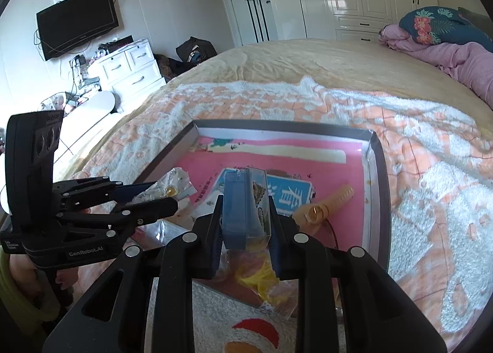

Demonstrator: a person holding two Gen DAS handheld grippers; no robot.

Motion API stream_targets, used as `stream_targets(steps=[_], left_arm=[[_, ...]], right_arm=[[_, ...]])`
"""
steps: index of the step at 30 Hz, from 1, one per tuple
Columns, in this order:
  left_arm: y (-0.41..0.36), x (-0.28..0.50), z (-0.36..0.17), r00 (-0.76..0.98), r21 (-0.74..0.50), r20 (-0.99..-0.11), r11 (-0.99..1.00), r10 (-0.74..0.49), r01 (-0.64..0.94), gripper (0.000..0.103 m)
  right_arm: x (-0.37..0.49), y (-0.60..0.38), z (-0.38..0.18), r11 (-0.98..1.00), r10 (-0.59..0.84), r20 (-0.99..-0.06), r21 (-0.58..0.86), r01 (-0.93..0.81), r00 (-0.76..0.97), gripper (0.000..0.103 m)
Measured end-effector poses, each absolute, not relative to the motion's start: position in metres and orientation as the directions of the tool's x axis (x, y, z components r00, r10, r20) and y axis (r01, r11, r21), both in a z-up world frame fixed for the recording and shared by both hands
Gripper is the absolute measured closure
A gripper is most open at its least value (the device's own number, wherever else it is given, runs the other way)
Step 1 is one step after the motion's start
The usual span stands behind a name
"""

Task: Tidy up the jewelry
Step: 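Carry the blue box into the grey box with the right gripper while the left carries the jewelry bag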

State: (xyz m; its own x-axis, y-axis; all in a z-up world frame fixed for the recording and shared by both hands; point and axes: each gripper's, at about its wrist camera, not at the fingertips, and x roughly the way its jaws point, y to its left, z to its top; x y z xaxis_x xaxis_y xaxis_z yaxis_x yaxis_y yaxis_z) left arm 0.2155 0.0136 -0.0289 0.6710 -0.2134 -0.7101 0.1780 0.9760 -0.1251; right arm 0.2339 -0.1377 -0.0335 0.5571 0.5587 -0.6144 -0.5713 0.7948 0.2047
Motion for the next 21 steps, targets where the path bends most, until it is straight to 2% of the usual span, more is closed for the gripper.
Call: stream_targets(steps=[13,21], left_arm=[[0.014,0.217,-0.038,0.648,-0.12,-0.733,0.977,-0.207,0.176,0.074],[0.014,0.217,-0.038,0.645,-0.119,-0.735,0.977,-0.208,0.179,0.074]], right_arm=[[0.233,-0.137,-0.048,0.819,0.515,-0.657,0.189,-0.541,0.55,0.079],[0.231,-0.139,-0.047,0.814,0.529,-0.651,0.208,-0.542,0.544,0.076]])
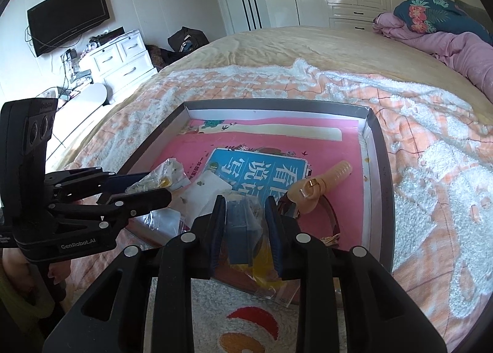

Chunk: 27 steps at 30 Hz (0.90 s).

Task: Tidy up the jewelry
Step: 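Carry the blue box into the grey box with the right gripper while the left carries the jewelry bag, then open the right gripper to release the blue box while the left releases the jewelry bag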

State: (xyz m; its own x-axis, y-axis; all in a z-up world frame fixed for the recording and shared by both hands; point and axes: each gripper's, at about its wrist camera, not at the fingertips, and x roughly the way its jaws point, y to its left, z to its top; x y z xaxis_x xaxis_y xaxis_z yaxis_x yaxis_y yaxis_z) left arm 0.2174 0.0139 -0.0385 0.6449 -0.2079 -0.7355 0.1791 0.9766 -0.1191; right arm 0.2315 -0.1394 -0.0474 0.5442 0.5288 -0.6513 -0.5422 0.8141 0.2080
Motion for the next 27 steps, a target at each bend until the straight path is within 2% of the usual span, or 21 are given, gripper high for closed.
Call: stream_targets(steps=[13,27], left_arm=[[0.013,0.215,-0.039,0.64,-0.115,-0.741,0.978,-0.201,0.175,0.073],[0.02,0.203,-0.021,0.663,-0.112,-0.725,0.982,-0.184,0.149,0.044]], right_arm=[[0.226,-0.152,-0.038,0.821,0.534,-0.631,0.229,-0.523,0.562,0.066],[0.218,-0.164,-0.027,0.826,0.541,-0.606,0.253,-0.505,0.582,0.051]])
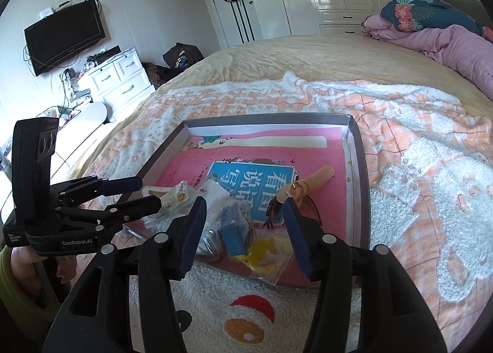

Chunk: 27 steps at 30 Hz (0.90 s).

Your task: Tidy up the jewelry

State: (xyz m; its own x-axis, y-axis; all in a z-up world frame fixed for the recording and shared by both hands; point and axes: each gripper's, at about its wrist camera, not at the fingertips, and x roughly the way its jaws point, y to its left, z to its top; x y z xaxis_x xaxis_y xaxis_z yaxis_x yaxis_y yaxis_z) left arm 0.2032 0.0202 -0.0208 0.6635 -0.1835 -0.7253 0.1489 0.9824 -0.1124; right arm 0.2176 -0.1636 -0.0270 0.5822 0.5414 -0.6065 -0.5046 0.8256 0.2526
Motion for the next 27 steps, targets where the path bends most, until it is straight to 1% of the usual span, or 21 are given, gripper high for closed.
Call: stream_targets(steps=[2,5,7,9,12,13,15,17,19,21,27], left_arm=[[0.021,0.201,-0.016,0.668,-0.117,-0.72,0.982,-0.186,0.147,0.042],[0.022,0.193,-0.006,0.684,-0.11,-0.707,0.983,-0.179,0.144,0.038],[0.023,0.189,-0.001,0.693,-0.109,-0.699,0.984,-0.176,0.14,0.035],[0.025,0.183,0.005,0.701,-0.111,-0.692,0.985,-0.174,0.135,0.029],[0.026,0.175,0.012,0.712,-0.108,-0.682,0.986,-0.169,0.13,0.025],[0.026,0.172,0.015,0.716,-0.107,-0.678,0.986,-0.166,0.128,0.024],[0.027,0.166,0.019,0.724,-0.106,-0.671,0.987,-0.163,0.124,0.016],[0.027,0.16,0.024,0.734,-0.104,-0.661,0.988,-0.157,0.118,0.009],[0.027,0.154,0.029,0.744,-0.099,-0.651,0.988,-0.152,0.114,0.01],[0.028,0.148,0.035,0.755,-0.099,-0.639,0.989,-0.147,0.109,0.009],[0.029,0.128,0.05,0.777,-0.115,-0.612,0.988,-0.15,0.099,0.009]], right_arm=[[0.216,-0.165,-0.024,0.825,0.543,-0.603,0.256,-0.504,0.584,0.05],[0.211,-0.166,-0.019,0.824,0.547,-0.594,0.257,-0.505,0.59,0.047],[0.207,-0.167,-0.015,0.824,0.548,-0.587,0.257,-0.505,0.596,0.041],[0.203,-0.169,-0.011,0.824,0.55,-0.576,0.259,-0.504,0.604,0.035],[0.195,-0.168,-0.002,0.82,0.556,-0.564,0.256,-0.511,0.61,0.034],[0.191,-0.168,0.001,0.821,0.555,-0.563,0.252,-0.512,0.612,0.031],[0.185,-0.168,0.006,0.824,0.552,-0.551,0.247,-0.51,0.625,0.018],[0.176,-0.17,0.013,0.822,0.557,-0.537,0.248,-0.512,0.634,0.018],[0.17,-0.172,0.018,0.823,0.557,-0.53,0.245,-0.513,0.639,0.017],[0.163,-0.175,0.024,0.826,0.554,-0.518,0.241,-0.51,0.652,0.008],[0.141,-0.183,0.035,0.828,0.555,-0.492,0.243,-0.506,0.671,0.006]])
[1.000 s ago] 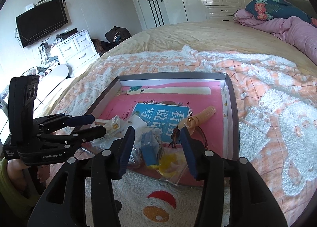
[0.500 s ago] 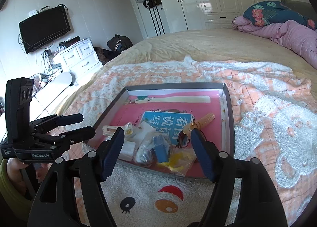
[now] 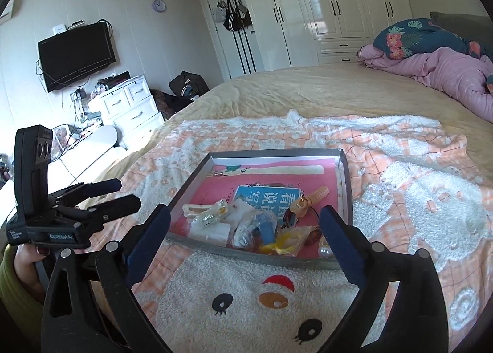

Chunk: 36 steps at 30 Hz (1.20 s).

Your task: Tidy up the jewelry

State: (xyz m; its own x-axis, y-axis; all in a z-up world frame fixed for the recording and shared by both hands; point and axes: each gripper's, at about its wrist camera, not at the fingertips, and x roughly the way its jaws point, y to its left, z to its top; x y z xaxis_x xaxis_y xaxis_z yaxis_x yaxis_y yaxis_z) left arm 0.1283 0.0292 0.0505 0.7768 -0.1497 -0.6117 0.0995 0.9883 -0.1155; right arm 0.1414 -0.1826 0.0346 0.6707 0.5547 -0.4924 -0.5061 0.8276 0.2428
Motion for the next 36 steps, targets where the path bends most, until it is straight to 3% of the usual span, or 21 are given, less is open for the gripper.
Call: stream_targets(steps=[19,36], left_arm=[[0.028,0.073,0.045,0.796,-0.115,-0.595,0.992,-0.111,0.052,0.009],[0.023,0.055,0.011,0.785,-0.127,-0.613,0.992,-0.092,0.017,0.009]], right_arm=[[0.084,-0.202,0.038,0.841,0.532,-0.45,0.189,-0.506,0.717,0.005],[0.059,-0.212,0.001,0.877,0.461,-0.497,0.127,-0.463,0.735,0.004]])
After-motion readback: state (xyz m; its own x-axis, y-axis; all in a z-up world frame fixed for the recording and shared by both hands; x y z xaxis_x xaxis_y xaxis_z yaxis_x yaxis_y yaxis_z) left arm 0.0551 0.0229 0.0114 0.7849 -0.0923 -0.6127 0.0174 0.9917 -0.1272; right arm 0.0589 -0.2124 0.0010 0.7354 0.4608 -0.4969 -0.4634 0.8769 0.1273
